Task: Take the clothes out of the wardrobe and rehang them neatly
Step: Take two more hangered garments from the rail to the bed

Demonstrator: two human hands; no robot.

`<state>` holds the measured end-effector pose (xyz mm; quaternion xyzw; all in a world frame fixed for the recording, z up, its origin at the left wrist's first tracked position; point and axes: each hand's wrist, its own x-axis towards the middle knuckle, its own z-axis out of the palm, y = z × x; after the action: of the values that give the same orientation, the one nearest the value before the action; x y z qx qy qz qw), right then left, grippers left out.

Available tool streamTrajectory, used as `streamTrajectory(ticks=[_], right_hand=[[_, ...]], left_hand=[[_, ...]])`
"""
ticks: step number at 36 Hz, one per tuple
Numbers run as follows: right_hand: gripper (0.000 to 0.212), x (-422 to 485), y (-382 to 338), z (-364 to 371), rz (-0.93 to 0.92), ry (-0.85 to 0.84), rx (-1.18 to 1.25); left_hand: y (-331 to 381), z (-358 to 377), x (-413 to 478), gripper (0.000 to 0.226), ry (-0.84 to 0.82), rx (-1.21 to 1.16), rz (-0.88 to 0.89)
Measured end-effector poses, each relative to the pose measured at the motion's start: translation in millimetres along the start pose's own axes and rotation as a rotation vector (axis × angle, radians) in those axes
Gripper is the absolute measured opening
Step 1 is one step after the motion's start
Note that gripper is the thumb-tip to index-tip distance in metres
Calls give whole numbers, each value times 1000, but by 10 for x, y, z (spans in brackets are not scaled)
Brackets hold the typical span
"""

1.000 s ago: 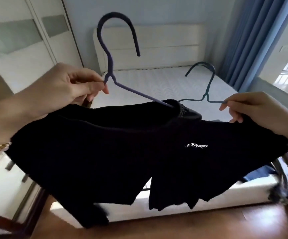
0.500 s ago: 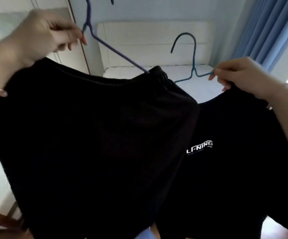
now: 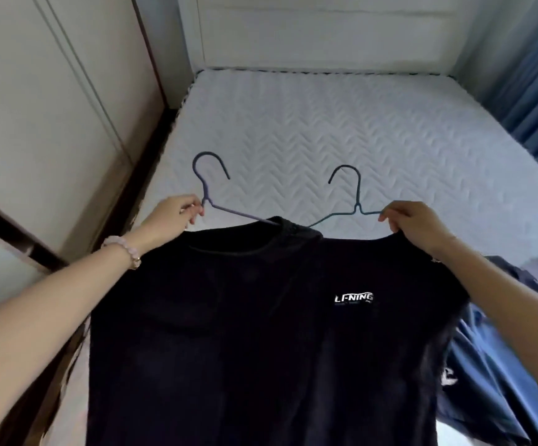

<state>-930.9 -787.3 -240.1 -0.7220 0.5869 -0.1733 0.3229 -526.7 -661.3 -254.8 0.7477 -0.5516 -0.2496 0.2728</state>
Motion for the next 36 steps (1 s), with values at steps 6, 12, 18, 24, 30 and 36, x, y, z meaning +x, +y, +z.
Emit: streamTrajectory(ticks=[6, 12, 18, 24, 30, 36], right_hand=[[32, 974, 257, 503, 88, 100, -62], [29, 1833, 333, 815, 86, 221, -253], [62, 1963, 584, 1281, 123, -15, -423], [37, 1209, 876, 1779, 249, -110, -149], [20, 293, 1156, 1960, 469, -235, 46], [16, -710, 1327, 1869, 650, -276, 167]], left_hand=[[-641, 407, 1012, 23, 98, 39, -81], [-970, 572, 1898, 24, 200, 69, -159], [-1139, 944, 2149, 51, -66, 141, -260], [-1440, 1408, 1484, 42, -244, 126, -256], [-1634, 1662, 366, 32, -265, -13, -397], [-1486, 1973, -748, 25, -300, -187, -519]])
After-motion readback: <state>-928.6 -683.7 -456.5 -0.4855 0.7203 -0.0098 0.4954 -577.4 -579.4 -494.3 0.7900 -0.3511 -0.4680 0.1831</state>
